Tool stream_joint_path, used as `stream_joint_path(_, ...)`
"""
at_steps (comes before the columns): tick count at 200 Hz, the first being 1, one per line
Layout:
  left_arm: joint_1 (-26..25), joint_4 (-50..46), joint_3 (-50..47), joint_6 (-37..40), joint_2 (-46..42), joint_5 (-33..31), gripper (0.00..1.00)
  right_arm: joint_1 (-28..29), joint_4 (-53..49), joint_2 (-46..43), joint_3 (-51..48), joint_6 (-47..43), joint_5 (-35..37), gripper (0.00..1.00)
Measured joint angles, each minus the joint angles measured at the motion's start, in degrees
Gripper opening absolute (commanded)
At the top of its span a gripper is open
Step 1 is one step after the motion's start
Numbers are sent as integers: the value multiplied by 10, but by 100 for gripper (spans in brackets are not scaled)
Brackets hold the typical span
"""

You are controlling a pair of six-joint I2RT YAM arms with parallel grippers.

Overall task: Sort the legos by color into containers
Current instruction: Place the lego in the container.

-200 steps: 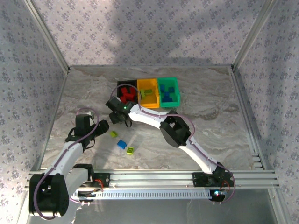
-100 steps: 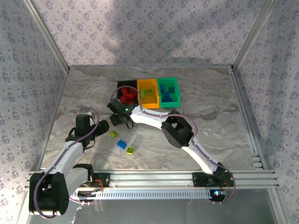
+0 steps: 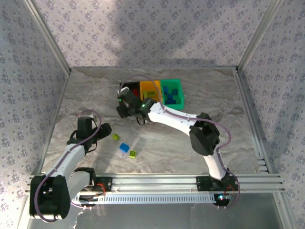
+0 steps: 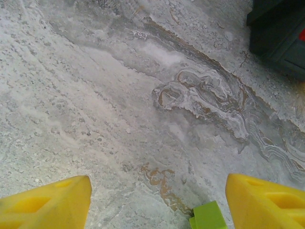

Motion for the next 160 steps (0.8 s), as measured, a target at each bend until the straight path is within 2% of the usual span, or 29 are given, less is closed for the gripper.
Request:
stream_joint_path(62,0,1,0,0,0,4,74,-115,3,-23,-16,-9,0,52)
stream_joint_path(91,0,1,0,0,1,6,74,-167,1,-5,-16,-4,-10,54)
stream_joint_path(115,0,1,0,0,7,8,74,-189,-4,18,-11,-1,-24,56)
stream_joint_path(144,0,2,0,0,15,9,74,-195,-17,54,10,4,-41,75)
stream_joint_path(160,0,2,0,0,20,12,74,-194,-24,62,16,6,-47,79)
